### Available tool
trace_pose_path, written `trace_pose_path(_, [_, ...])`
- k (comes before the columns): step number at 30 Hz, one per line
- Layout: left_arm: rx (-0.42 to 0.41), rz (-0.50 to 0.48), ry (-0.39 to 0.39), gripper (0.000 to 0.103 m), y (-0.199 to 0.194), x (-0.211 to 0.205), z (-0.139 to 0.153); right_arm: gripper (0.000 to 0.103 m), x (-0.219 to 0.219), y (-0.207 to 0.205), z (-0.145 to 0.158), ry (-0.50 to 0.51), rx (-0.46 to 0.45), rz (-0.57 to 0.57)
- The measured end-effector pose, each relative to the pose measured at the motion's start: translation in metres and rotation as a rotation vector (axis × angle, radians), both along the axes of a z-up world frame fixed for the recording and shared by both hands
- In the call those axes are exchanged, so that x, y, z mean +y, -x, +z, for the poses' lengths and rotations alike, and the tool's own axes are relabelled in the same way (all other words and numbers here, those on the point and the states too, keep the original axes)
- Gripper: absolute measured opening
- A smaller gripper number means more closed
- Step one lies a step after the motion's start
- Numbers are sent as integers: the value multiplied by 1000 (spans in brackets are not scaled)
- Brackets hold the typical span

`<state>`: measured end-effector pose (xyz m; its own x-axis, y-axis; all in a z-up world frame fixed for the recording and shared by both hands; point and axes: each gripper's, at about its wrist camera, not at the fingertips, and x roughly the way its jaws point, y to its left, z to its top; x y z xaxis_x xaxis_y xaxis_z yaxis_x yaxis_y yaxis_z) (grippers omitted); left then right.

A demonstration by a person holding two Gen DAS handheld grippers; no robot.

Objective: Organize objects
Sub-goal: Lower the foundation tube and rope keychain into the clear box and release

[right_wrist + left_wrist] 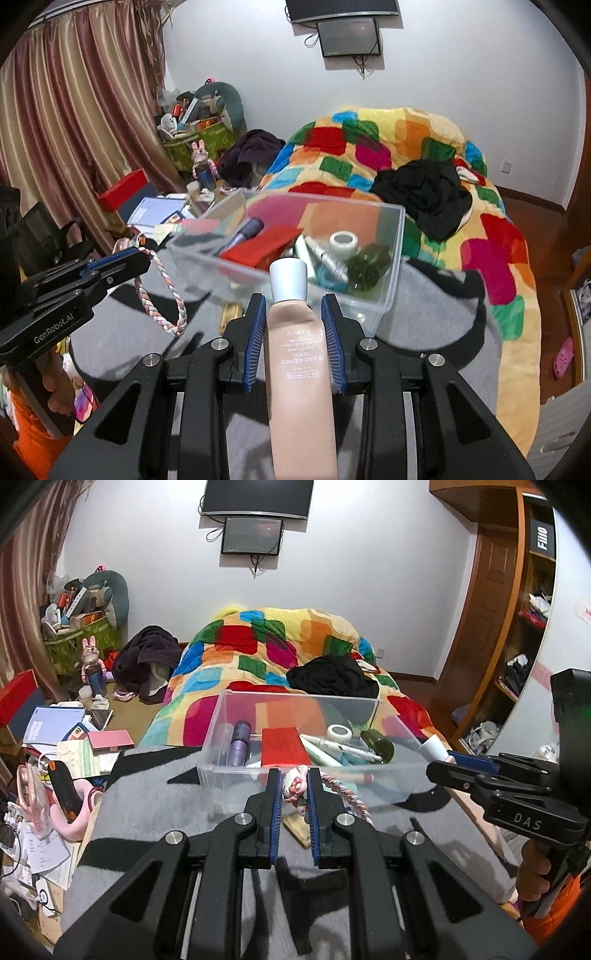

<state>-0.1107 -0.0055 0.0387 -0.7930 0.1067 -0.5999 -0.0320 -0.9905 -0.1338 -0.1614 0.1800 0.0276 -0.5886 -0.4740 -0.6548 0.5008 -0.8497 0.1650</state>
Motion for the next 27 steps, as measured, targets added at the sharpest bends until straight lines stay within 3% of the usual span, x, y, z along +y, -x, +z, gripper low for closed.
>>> trace_pose_path(11, [1,62,15,12,42,-12,8,28,-8,44,5,-17,-19,-24])
trace_pose_path(19, [-93,125,4,12,86,-27,-14,28,-27,89,-13,-70,-110,-17])
trace_pose_path(27, [-186,72,-10,13,100,-23,-40,31,-56,100,-39,-186,-166,35])
